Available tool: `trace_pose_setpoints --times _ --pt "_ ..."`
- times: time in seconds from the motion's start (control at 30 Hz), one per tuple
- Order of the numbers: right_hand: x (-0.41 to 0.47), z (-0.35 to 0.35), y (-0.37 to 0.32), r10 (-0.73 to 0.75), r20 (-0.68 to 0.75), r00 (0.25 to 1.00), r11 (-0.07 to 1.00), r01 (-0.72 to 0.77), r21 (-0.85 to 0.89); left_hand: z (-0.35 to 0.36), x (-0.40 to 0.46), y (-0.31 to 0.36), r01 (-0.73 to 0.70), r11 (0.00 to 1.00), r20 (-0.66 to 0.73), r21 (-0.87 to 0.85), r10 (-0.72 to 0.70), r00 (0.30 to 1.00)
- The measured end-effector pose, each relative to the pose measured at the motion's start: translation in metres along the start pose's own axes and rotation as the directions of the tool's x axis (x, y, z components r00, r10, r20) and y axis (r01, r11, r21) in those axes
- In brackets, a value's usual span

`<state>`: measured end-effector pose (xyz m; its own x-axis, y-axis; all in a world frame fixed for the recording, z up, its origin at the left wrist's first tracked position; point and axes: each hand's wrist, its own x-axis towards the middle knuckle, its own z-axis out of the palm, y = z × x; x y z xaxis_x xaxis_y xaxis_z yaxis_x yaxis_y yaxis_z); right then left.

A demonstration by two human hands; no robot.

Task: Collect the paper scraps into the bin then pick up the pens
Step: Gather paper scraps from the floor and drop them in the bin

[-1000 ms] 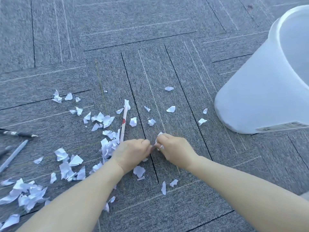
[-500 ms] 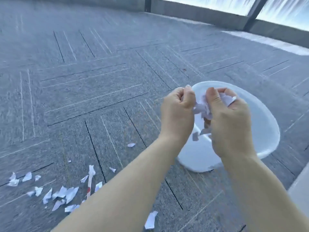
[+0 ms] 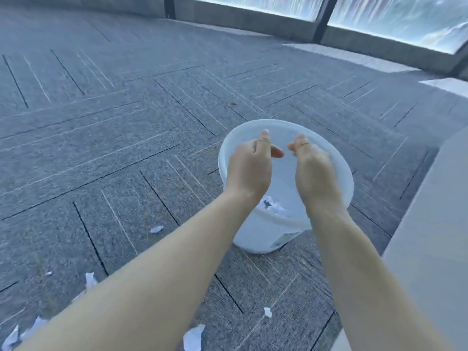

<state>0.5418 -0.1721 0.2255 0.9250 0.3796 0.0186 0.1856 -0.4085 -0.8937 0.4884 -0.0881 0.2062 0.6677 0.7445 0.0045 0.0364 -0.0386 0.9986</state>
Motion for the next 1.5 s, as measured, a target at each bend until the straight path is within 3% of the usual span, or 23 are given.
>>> trace_pose_setpoints --times 0.1,0.2,0.27,0.37,0.43,0.5,0.6,0.7,0.8,0.93,1.07,1.17,1.27,1.33,1.4,1.5 --pt "-0.024 0.025 -0.019 -0.231 -0.062 0.971 0.965 0.237 0.116 -0.029 -0.010 -0.002 -0.152 0.987 -0.125 -0.047 0.145 0.982" --pt "-0.064 0.061 -0.030 -0.415 -0.002 0.910 0.867 0.396 0.304 -0.073 -0.029 -0.011 -0.224 0.974 -0.217 -0.028 0.213 0.953" --pt "-0.093 0.091 -0.023 -0.490 0.105 0.865 0.825 0.422 0.374 -0.106 -0.051 -0.035 -0.156 0.988 -0.285 0.022 0.156 0.946" --pt "-0.132 0.143 0.013 -0.487 0.364 0.794 0.870 0.405 0.282 -0.156 -0.102 -0.100 0.078 0.984 -0.439 0.158 -0.001 0.899" --pt "-0.156 0.179 0.050 -0.445 0.594 0.670 0.879 0.454 0.146 -0.187 -0.146 -0.149 0.272 0.919 -0.552 0.286 -0.074 0.831" --pt "-0.178 0.207 0.086 -0.385 0.780 0.493 0.828 0.557 0.057 -0.216 -0.190 -0.189 0.415 0.824 -0.630 0.386 -0.093 0.771" --pt "-0.201 0.236 0.121 -0.255 0.928 0.270 0.689 0.725 -0.022 -0.255 -0.241 -0.226 0.569 0.655 -0.660 0.497 -0.140 0.738" --pt "-0.208 0.257 0.131 -0.185 0.957 0.222 0.530 0.843 -0.093 -0.287 -0.264 -0.243 0.632 0.464 -0.575 0.621 -0.278 0.769" --pt "-0.207 0.273 0.137 -0.134 0.969 0.208 0.497 0.860 -0.115 -0.311 -0.256 -0.251 0.528 0.374 -0.425 0.763 -0.325 0.845" --pt "-0.219 0.266 0.155 -0.239 0.957 0.166 0.542 0.841 -0.011 -0.327 -0.231 -0.256 0.304 0.442 -0.171 0.844 -0.317 0.933" --pt "-0.248 0.235 0.169 -0.334 0.942 0.041 0.579 0.797 0.171 -0.318 -0.263 -0.260 0.129 0.661 -0.033 0.739 -0.156 0.987" --pt "-0.260 0.225 0.162 -0.442 0.897 0.004 0.558 0.784 0.272 -0.305 -0.312 -0.259 0.089 0.704 -0.049 0.705 -0.077 0.996" --pt "-0.272 0.243 0.143 -0.398 0.917 -0.018 0.582 0.768 0.267 -0.302 -0.348 -0.256 0.102 0.643 -0.158 0.759 0.029 0.987" --pt "-0.285 0.262 0.137 -0.344 0.933 -0.109 0.525 0.801 0.287 -0.308 -0.365 -0.256 0.212 0.572 -0.301 0.792 0.063 0.952" --pt "-0.299 0.275 0.134 -0.266 0.949 -0.167 0.441 0.855 0.274 -0.318 -0.380 -0.257 0.391 0.470 -0.446 0.791 0.007 0.895" --pt "-0.311 0.277 0.139 -0.174 0.974 -0.147 0.345 0.917 0.200 -0.337 -0.393 -0.263 0.641 0.292 -0.621 0.710 -0.169 0.765"
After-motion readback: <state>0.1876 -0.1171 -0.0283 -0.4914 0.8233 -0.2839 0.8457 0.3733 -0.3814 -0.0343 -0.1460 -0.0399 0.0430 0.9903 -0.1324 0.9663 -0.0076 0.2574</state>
